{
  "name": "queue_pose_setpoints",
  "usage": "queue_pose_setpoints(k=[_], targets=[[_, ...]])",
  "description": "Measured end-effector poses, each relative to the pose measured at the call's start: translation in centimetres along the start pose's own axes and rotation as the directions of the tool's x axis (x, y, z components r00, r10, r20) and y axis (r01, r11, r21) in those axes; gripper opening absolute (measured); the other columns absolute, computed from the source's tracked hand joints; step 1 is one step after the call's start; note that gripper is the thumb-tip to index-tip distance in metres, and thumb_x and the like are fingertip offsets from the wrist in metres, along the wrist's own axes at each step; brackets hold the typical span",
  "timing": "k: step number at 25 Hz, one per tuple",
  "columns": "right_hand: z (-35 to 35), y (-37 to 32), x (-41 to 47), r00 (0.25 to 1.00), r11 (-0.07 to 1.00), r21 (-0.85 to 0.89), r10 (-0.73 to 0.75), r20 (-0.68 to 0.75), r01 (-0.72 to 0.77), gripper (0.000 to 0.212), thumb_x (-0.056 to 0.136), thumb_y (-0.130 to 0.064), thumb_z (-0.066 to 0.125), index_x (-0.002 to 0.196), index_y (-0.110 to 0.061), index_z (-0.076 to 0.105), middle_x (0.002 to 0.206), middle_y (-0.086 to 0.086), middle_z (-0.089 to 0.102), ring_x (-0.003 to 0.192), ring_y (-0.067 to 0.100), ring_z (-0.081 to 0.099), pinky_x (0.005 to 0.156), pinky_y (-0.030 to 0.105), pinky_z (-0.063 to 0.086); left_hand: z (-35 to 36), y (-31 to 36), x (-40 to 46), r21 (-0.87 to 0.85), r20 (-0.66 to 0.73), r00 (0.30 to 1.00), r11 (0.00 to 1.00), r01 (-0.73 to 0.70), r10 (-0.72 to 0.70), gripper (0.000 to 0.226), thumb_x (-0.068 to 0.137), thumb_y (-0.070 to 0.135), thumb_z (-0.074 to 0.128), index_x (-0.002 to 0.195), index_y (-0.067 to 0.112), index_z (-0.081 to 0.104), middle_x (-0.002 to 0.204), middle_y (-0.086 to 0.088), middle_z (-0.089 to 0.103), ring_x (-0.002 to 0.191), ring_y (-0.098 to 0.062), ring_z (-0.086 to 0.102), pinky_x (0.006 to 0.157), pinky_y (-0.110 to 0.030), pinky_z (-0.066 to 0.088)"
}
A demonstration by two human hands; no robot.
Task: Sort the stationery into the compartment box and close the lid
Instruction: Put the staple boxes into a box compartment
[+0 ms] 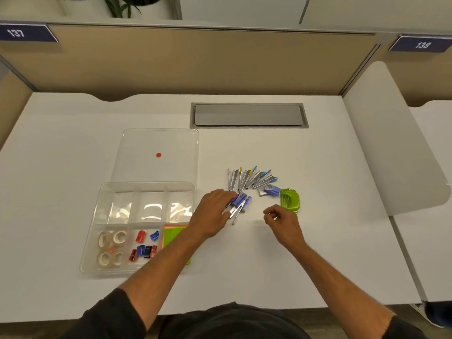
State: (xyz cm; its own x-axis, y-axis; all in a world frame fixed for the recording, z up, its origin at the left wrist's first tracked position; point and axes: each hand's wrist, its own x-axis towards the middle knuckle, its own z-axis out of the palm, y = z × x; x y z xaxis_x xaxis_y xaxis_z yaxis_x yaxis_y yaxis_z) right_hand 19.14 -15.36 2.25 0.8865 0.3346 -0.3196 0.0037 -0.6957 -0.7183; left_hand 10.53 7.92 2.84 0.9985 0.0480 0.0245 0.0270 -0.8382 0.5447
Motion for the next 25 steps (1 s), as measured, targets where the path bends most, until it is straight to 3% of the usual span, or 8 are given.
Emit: queue_pose_setpoints(k=[3,7,12,16,18,20,22,25], targets=[[-1.2,1.1,0.6,1.000,1.000,0.027,0.003,0.019,-0.003,0.013,0.087,-0.018,0.066,0.092,-0.030,0.070,0.083,-0.009,0.068,0.076,0.010,0.064,0.071,0.033,0.054,1.6,0.4,3.8,0.114,0.130,0.992,0.993,-0.013,-0.002,0.053,0.083,0.007,0.061,0.134,0.020,0.051,0.130,0.003,0.057,0.123,-0.024,0.047,0.098,-0.033,0.036],[-2.9,2.4,1.3,0.997,0.998,0.059,0.019,0.078,-0.024,0.013,0.087,-0.019,0.068,0.090,-0.032,0.069,0.081,-0.009,0.067,0.070,0.010,0.061,0.069,0.032,0.052,3.7,0.3,6.0,0.374,0.318,0.947,0.924,-0.084,-0.042,0.066,0.091,0.011,0.059,0.150,0.021,0.031,0.155,0.000,0.035,0.147,-0.027,0.020,0.118,-0.045,0.014],[-4.0,3.5,2.5,0.993,0.992,0.106,0.051,0.110,-0.063,0.011,0.086,-0.017,0.068,0.091,-0.026,0.071,0.080,-0.003,0.068,0.069,0.012,0.060,0.070,0.033,0.051,4.2,1.0,7.6,0.480,0.355,0.931,0.871,-0.105,-0.083,0.061,0.085,0.008,0.064,0.141,0.019,0.042,0.146,0.000,0.043,0.146,-0.026,0.020,0.118,-0.052,0.004],[-4.2,2.9,4.3,0.994,0.991,0.114,0.065,0.083,-0.074,0.012,0.086,-0.016,0.067,0.090,-0.027,0.071,0.081,-0.004,0.067,0.074,0.016,0.061,0.067,0.029,0.048,4.1,1.6,7.5,0.422,0.329,0.938,0.905,-0.044,-0.108,0.047,0.088,0.019,0.064,0.131,0.022,0.048,0.139,0.002,0.049,0.147,-0.023,0.020,0.118,-0.051,0.000],[-4.1,2.3,5.6,1.000,1.000,0.027,0.003,-0.010,-0.003,0.014,0.086,-0.016,0.065,0.095,-0.026,0.070,0.090,-0.007,0.068,0.083,0.016,0.061,0.067,0.025,0.043,3.7,1.8,6.9,0.345,0.286,0.949,0.938,0.023,-0.129,0.038,0.087,0.026,0.063,0.123,0.022,0.052,0.130,0.003,0.055,0.145,-0.021,0.025,0.118,-0.049,-0.006],[-3.9,1.8,6.9,0.985,0.973,-0.182,-0.155,-0.076,0.139,0.020,0.087,-0.015,0.066,0.107,-0.020,0.068,0.103,-0.003,0.066,0.095,0.020,0.056,0.071,0.027,0.042,3.1,2.2,6.1,0.295,0.233,0.961,0.952,0.078,-0.151,0.034,0.084,0.031,0.063,0.116,0.024,0.054,0.118,0.006,0.058,0.135,-0.017,0.039,0.116,-0.050,-0.012],[-3.6,1.7,8.4,0.962,0.895,-0.377,-0.270,-0.038,0.236,0.032,0.086,-0.014,0.067,0.118,-0.016,0.064,0.111,0.001,0.065,0.099,0.026,0.051,0.074,0.034,0.044,2.7,2.6,5.2,0.256,0.197,0.966,0.960,0.112,-0.165,0.039,0.080,0.037,0.063,0.116,0.026,0.055,0.112,0.007,0.057,0.122,-0.015,0.049,0.115,-0.048,-0.014],[-2.8,1.9,10.0,0.962,0.807,-0.538,-0.270,0.027,0.242,0.043,0.085,-0.017,0.064,0.128,-0.016,0.059,0.116,0.003,0.065,0.101,0.029,0.049,0.080,0.039,0.039,2.4,3.1,4.2,0.241,0.151,0.979,0.965,0.102,-0.141,0.049,0.080,0.050,0.058,0.124,0.027,0.055,0.119,0.006,0.058,0.120,-0.015,0.051,0.114,-0.047,-0.011]])
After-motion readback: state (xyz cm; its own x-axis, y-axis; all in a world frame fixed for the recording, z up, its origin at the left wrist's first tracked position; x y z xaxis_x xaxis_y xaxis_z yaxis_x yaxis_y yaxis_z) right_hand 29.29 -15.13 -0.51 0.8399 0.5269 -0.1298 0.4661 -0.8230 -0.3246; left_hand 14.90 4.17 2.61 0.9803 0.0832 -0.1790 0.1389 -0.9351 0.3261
